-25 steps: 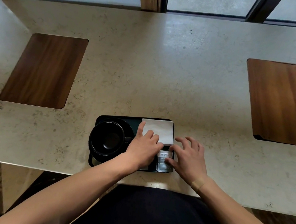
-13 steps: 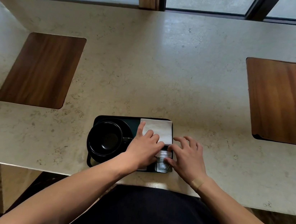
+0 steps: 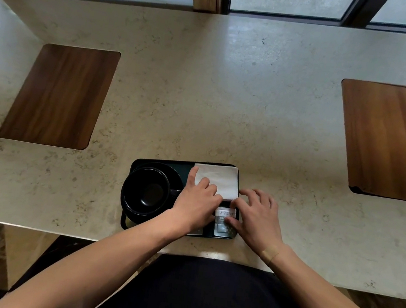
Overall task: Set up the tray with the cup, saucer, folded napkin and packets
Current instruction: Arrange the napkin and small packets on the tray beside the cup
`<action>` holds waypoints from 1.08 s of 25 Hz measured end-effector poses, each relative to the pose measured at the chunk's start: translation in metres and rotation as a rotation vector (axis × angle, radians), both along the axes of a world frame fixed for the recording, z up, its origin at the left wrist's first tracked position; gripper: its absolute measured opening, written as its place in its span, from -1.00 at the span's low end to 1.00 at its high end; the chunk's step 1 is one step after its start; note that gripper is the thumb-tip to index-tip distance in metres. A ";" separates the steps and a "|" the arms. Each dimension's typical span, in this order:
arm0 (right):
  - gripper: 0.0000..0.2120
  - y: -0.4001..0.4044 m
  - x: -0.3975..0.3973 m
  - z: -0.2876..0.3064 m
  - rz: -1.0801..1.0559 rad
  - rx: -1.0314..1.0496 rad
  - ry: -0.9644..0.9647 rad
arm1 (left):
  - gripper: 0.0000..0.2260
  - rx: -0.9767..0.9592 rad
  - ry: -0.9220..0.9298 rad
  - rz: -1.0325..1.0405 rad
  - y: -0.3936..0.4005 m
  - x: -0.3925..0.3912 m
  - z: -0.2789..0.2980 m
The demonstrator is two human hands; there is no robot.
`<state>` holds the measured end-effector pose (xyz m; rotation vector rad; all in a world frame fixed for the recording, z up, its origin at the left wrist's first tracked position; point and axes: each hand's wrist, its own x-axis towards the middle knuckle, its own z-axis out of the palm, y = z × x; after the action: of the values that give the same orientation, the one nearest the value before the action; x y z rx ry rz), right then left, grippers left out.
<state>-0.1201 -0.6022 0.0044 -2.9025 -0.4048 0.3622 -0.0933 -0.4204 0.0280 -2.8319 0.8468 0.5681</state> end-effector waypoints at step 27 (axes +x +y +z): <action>-0.53 -0.011 -0.005 0.002 0.058 0.045 0.090 | -0.73 -0.025 0.053 0.055 -0.004 -0.001 0.002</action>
<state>-0.1255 -0.6127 0.0062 -2.8233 -0.4778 0.4839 -0.0940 -0.4244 0.0298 -2.8828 0.7924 0.6477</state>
